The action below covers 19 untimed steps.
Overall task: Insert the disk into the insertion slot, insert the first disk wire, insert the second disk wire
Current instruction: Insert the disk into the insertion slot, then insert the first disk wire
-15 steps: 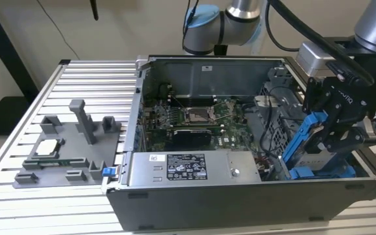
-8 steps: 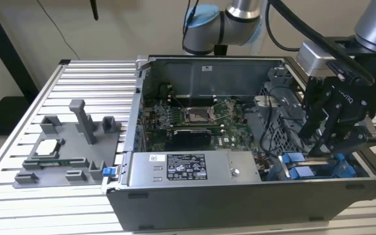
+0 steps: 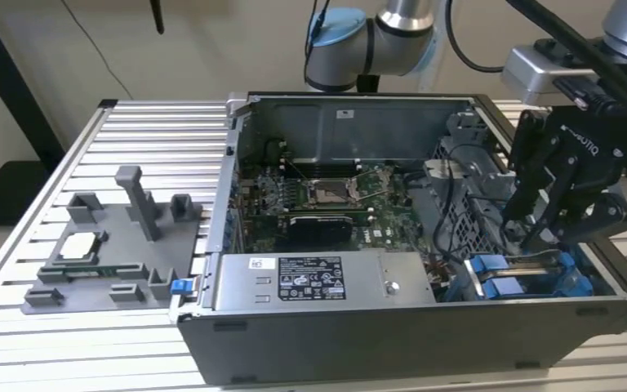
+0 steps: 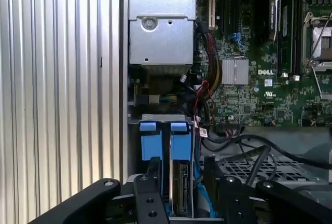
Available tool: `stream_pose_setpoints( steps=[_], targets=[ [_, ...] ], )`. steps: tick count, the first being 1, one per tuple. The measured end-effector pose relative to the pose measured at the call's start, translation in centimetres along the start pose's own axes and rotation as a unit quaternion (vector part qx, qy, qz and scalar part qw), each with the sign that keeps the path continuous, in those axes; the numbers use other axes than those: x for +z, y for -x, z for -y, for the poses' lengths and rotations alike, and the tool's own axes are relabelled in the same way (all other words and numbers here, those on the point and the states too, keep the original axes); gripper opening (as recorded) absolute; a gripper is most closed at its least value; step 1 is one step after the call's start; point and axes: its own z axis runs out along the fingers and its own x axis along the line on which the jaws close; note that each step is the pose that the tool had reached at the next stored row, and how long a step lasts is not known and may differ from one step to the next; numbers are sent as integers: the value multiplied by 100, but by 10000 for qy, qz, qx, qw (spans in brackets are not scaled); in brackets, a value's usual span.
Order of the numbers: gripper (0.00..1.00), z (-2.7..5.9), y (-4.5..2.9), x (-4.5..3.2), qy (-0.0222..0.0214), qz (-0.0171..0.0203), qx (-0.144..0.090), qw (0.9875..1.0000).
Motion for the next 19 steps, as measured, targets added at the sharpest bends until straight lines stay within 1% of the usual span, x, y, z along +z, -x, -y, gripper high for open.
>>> stream_pose_setpoints(
  steps=[2, 3, 4, 8, 9, 12, 13, 14, 19],
  targets=[
    [100, -2, 33, -24, -6, 0, 0, 10000],
    [100, -3, 53, -29, -15, 0, 1, 10000],
    [100, -4, 74, -31, -33, 1, 1, 10000],
    [100, -6, 157, -35, -164, 7, 0, 9999],
    [100, -6, 171, -52, -176, 6, 0, 9998],
    [100, -10, 191, -130, -186, 8, -1, 9998],
    [100, -11, 195, -135, -192, 9, -1, 9998],
    [100, -12, 201, -134, -210, 10, 0, 9998],
    [100, -10, 279, -114, -368, 11, -19, 9993]
  ],
)
